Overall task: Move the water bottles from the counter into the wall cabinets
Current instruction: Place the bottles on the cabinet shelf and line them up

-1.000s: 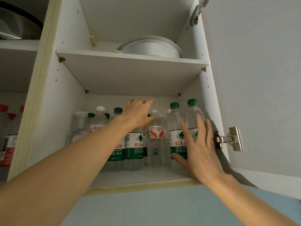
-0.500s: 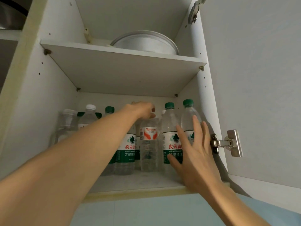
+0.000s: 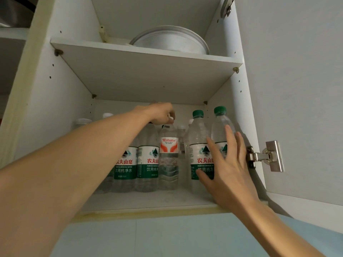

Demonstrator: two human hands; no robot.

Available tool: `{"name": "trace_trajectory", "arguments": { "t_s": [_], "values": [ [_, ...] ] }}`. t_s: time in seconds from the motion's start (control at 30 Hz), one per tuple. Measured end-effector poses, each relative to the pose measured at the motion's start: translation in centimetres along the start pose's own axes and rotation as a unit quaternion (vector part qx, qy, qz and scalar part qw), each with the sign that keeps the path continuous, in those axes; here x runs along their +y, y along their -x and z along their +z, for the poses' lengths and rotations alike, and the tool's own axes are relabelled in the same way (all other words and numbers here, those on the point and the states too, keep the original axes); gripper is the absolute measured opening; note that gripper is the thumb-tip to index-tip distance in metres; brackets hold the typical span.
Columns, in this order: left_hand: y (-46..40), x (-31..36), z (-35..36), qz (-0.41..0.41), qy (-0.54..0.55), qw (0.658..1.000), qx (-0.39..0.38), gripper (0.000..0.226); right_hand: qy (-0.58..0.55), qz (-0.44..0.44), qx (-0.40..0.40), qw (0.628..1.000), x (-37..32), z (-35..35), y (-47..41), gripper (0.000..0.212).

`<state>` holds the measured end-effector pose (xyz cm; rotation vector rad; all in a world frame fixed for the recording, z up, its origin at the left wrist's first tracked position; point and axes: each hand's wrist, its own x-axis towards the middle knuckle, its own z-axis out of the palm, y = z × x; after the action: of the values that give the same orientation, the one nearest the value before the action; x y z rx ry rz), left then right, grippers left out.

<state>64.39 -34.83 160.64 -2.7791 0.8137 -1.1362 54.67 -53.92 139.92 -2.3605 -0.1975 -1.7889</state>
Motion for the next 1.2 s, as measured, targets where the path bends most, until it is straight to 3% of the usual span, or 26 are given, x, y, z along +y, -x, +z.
{"name": "trace_trajectory", "arguments": {
  "t_s": [0.47, 0.6, 0.7, 0.83, 1.07, 1.2],
  "values": [
    [0.7, -0.2, -0.6, 0.009, 0.034, 0.999, -0.017, 0.036, -0.006, 0.007, 0.003, 1.000, 0.0, -0.1, 0.0, 0.078],
    [1.9, 1.3, -0.9, 0.030, 0.085, 0.995, 0.047, 0.049, 0.000, 0.011, 0.014, 1.000, -0.1, -0.1, 0.1, 0.079],
    [3.4, 3.9, -0.7, 0.070, 0.220, 0.965, 0.126, 0.053, -0.021, 0.022, 0.036, 0.999, -0.2, -0.2, 0.3, 0.077],
    [5.6, 6.8, 1.2, 0.021, 0.395, 0.916, 0.066, 0.068, -0.064, 0.019, 0.055, 0.996, -0.2, -0.6, 0.6, 0.071],
    [7.6, 8.7, 4.2, -0.061, 0.527, 0.848, 0.001, 0.089, -0.140, 0.034, 0.118, 0.983, -0.7, -1.6, 0.9, 0.062],
    [8.4, 9.5, 5.1, -0.083, 0.545, 0.834, -0.007, 0.082, -0.120, 0.049, 0.091, 0.987, -1.5, -2.3, 0.9, 0.064]
  ]
}}
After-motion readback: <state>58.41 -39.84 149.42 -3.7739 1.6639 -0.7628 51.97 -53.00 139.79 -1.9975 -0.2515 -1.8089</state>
